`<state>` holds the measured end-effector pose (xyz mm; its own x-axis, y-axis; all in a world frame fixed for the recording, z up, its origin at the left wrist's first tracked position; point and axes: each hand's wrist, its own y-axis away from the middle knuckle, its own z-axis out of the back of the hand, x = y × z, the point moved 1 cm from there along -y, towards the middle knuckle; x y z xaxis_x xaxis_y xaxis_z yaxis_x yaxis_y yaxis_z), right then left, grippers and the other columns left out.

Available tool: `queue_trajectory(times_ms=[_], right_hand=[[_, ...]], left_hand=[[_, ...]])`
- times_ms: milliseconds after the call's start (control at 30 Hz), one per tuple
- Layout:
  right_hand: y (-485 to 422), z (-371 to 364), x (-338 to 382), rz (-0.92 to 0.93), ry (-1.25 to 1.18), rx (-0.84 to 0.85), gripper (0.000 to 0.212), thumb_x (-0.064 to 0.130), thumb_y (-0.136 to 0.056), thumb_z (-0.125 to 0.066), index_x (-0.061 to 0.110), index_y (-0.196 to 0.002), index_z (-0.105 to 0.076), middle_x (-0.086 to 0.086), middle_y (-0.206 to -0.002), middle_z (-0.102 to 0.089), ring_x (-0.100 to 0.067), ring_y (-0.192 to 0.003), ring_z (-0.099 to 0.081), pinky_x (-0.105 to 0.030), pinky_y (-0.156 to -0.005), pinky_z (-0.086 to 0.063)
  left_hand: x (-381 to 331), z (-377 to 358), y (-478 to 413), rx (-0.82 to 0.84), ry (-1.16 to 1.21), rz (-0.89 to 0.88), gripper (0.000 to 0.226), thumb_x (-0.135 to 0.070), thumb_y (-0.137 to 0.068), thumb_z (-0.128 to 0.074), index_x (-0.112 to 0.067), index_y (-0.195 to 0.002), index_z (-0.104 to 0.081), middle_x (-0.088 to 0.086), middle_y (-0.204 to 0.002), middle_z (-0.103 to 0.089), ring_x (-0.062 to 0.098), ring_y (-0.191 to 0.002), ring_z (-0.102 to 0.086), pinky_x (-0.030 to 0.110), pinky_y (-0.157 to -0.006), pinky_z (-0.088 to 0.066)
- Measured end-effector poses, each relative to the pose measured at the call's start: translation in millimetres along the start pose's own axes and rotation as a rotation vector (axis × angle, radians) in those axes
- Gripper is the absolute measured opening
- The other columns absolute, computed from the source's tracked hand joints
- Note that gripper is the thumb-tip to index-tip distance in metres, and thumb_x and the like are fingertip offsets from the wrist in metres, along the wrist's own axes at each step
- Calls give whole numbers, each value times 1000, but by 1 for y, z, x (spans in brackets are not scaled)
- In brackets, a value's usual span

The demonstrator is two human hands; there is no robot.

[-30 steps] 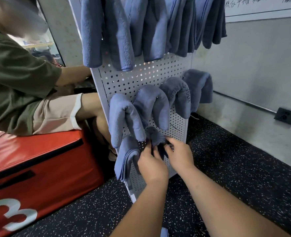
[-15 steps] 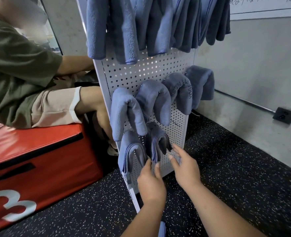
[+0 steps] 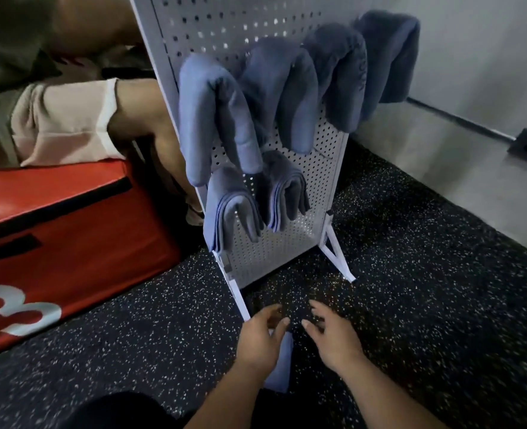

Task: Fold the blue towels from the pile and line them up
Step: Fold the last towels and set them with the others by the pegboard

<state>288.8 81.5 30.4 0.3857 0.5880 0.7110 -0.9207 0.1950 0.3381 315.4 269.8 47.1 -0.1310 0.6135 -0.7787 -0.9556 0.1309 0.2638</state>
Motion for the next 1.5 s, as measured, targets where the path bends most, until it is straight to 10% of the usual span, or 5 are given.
queue_trajectory(times_ms=[500, 1067, 1300, 1500], right_hand=[[-48, -87, -62, -131, 305, 240, 68, 43, -101, -66, 30, -161, -36, 5, -159, -49, -20, -142, -50, -37, -115, -44], [-97, -128, -71, -186, 396, 321, 64, 44, -100, -65, 26, -158, -45, -2, -159, -44, -24, -146, -45, -36, -116, -41], [-83, -124, -76, -258, 354, 333, 30, 41, -91, -75, 28, -112, -59, 5, -108, -67, -20, -104, -65, -35, -89, -55], [-65, -106, -69, -279, 231, 273, 34, 40, -86, -76, 28, -110, -55, 8, -97, -67, -18, -89, -66, -32, -78, -53]], left_hand=[[109, -69, -43, 157, -144, 267, 49, -32, -97, -65, -32, -145, -59, 2, -132, -69, 25, -115, -67, 41, -98, -56], [147, -100, -47, 158, -217, 330, 40, -30, -97, -60, -32, -137, -63, 0, -127, -60, 22, -111, -64, 31, -95, -49], [143, -99, -40, 168, -199, 318, 47, -30, -96, -60, -29, -142, -61, -1, -131, -63, 21, -121, -62, 32, -105, -48], [132, -91, -32, 215, -153, 283, 52, -33, -92, -61, -33, -144, -60, -8, -134, -66, 15, -121, -65, 34, -105, -51]])
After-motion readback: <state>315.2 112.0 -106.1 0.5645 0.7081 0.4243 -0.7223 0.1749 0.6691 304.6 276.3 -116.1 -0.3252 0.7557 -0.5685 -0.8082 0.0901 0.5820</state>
